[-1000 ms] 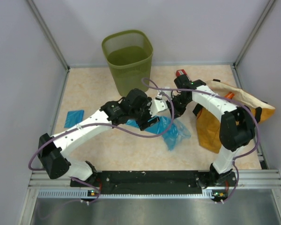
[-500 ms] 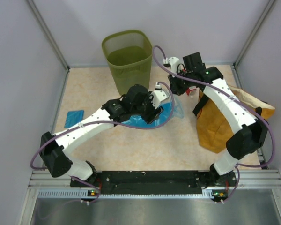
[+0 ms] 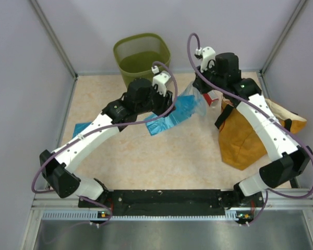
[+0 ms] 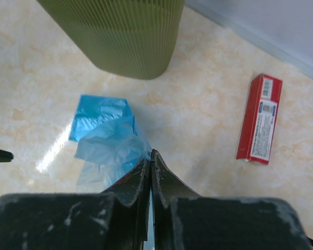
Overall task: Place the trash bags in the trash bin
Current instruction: Unfold the trash bag at the center of the board.
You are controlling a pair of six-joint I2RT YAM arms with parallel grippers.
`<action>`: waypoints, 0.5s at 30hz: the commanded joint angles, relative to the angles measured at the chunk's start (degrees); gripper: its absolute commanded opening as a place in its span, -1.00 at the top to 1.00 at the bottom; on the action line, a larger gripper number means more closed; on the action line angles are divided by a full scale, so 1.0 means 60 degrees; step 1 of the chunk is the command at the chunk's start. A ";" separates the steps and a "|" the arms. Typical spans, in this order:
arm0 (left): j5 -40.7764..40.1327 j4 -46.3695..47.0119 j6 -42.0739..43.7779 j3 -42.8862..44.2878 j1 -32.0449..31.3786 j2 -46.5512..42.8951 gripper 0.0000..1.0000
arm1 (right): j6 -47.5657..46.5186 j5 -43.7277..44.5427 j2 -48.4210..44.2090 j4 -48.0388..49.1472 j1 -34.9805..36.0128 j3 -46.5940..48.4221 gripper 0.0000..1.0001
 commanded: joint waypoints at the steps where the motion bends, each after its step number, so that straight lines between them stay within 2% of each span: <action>1: 0.1054 0.0474 -0.1521 0.0367 0.0406 -0.0073 0.08 | 0.0605 0.0505 -0.0640 0.1341 0.0086 0.0140 1.00; 12: 0.2827 0.1674 -0.3204 0.0295 0.0495 0.0659 0.17 | 0.0810 0.0901 -0.0479 0.1648 0.0071 0.0404 1.00; 15: 0.2902 0.1938 -0.3690 0.0221 0.0495 0.0923 0.16 | 0.1162 0.0960 -0.0420 0.1663 0.0071 0.0434 1.00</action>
